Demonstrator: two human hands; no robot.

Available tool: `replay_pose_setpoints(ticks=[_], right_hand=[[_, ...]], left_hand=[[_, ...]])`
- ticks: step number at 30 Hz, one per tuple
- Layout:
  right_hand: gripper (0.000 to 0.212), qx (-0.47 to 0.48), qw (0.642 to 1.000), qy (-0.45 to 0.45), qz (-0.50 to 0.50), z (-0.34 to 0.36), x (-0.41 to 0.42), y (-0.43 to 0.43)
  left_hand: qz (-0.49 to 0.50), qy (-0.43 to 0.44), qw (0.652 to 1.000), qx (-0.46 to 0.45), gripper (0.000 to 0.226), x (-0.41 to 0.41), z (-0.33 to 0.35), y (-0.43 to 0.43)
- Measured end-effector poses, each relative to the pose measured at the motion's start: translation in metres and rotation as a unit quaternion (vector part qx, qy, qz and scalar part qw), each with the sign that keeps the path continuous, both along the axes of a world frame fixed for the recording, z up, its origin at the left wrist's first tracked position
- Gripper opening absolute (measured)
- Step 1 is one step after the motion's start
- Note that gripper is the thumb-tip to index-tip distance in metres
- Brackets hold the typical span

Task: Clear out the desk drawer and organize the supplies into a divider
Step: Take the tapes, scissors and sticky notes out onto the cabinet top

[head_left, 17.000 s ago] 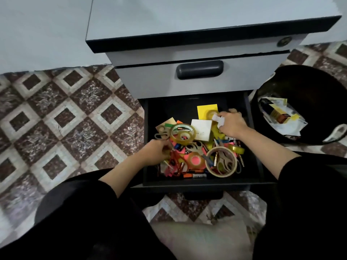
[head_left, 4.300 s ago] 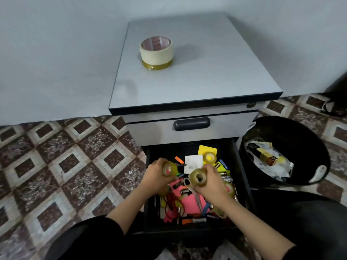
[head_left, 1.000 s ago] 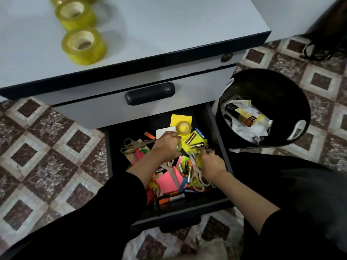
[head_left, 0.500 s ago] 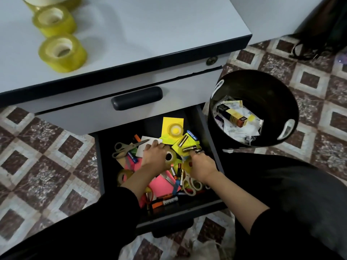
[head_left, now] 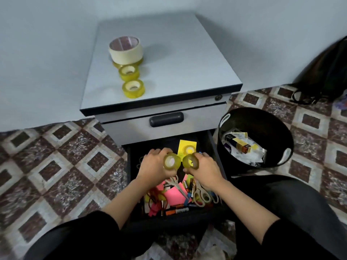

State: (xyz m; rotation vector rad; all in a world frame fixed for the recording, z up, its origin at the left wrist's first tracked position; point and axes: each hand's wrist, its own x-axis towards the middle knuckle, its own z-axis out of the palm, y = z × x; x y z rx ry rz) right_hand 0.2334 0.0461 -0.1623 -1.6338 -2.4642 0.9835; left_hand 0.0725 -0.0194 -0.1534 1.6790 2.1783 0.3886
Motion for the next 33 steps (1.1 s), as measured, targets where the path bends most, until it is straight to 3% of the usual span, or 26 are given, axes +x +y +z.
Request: replay_pose_setpoints(ticks=[2, 6, 8, 13, 17, 21, 33], right_hand=[[0.059, 0.029, 0.999, 0.027, 0.006, 0.021, 0.000, -0.001], [0.063, 0.102, 0.993, 0.047, 0.039, 0.066, -0.005, 0.010], [0.063, 0.137, 0.985, 0.092, 0.046, 0.096, -0.010, 0.019], [0.061, 0.220, 0.954, 0.201, 0.024, 0.156, -0.019, 0.050], [0.061, 0.220, 0.949, 0.228, 0.003, 0.174, -0.032, 0.079], [0.065, 0.199, 0.956, 0.216, -0.012, 0.168, -0.042, 0.102], [0.066, 0.186, 0.957, 0.221, 0.000, 0.151, -0.050, 0.119]], left_hand=[[0.000, -0.010, 0.999, 0.040, 0.076, -0.002, 0.023, -0.009], [-0.005, 0.002, 0.994, 0.108, 0.060, -0.011, 0.087, -0.005], [-0.017, 0.049, 0.984, 0.170, 0.068, -0.019, 0.122, 0.003], [-0.022, 0.159, 0.962, 0.220, 0.079, -0.043, 0.177, 0.036], [-0.025, 0.205, 0.962, 0.179, 0.063, -0.053, 0.189, 0.067], [-0.035, 0.233, 0.963, 0.129, 0.068, -0.057, 0.186, 0.093], [-0.021, 0.193, 0.978, 0.079, 0.075, -0.079, 0.168, 0.109]])
